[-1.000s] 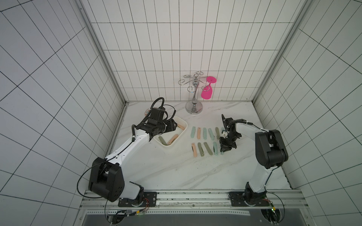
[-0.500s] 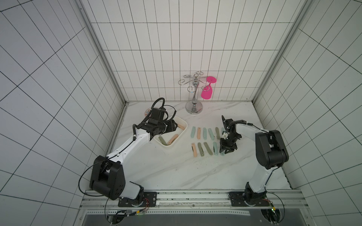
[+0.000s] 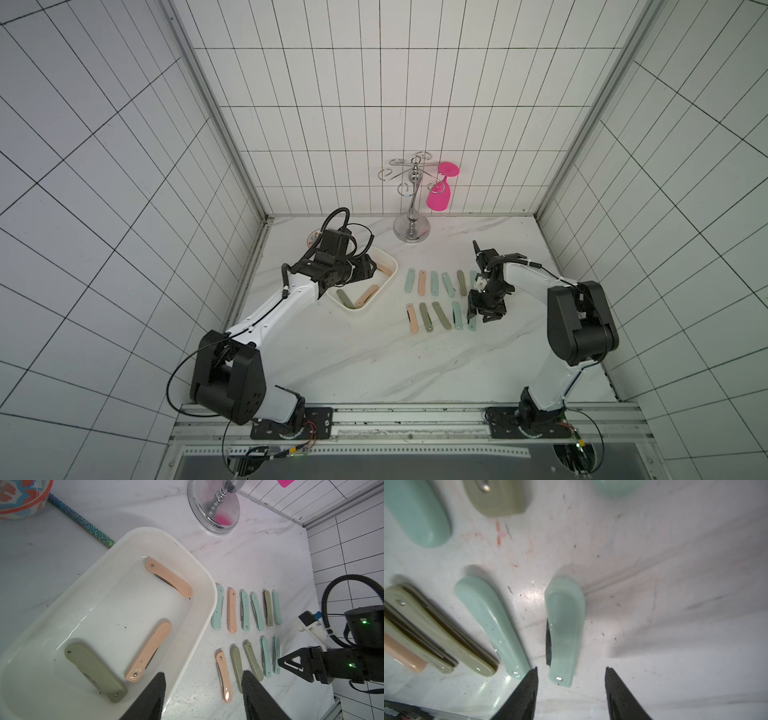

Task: Take the fruit knife out of the storage box
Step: Place the fruit knife at the center of the board, then pick up the fruit knife from the storage box.

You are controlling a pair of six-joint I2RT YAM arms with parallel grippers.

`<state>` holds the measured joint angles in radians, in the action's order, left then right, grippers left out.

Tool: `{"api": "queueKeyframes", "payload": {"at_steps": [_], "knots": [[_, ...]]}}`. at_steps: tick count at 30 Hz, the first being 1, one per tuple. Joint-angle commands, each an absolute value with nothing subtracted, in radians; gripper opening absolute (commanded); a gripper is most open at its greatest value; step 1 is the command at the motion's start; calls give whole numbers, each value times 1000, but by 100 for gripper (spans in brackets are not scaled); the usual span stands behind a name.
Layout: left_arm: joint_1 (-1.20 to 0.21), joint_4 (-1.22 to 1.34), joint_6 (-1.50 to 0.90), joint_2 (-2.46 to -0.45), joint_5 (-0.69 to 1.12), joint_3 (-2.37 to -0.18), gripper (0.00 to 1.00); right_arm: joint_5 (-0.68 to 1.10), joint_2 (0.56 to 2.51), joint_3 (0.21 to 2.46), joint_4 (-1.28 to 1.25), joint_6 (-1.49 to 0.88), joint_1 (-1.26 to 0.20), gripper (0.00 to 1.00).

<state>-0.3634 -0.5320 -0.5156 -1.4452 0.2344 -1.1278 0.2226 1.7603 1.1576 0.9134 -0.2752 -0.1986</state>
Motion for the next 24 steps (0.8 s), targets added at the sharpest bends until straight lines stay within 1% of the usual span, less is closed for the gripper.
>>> {"api": "queueKeyframes", "payload": {"at_steps": [1, 5, 8, 9, 10, 17, 24], "knots": [[-353, -560, -532, -1468, 138, -1159, 64, 218, 1697, 1238, 926, -288, -223, 60], [-341, -590, -560, -1494, 66, -1159, 65, 227, 1681, 1319, 949, -301, -265, 76], [-341, -602, -578, -1528, 50, -1162, 65, 220, 1693, 1391, 986, -301, -303, 91], [-341, -604, -585, -1540, 51, -1163, 65, 218, 1698, 1412, 998, -299, -313, 94], [-341, -608, -594, -1555, 49, -1165, 65, 215, 1705, 1435, 1010, -297, -327, 99], [-341, -677, -668, -1642, 19, -1189, 65, 267, 1732, 1514, 1032, -289, -354, 99], [-341, -757, -764, -1725, -39, -1237, 64, 306, 1772, 1539, 1041, -256, -358, 99]]}}
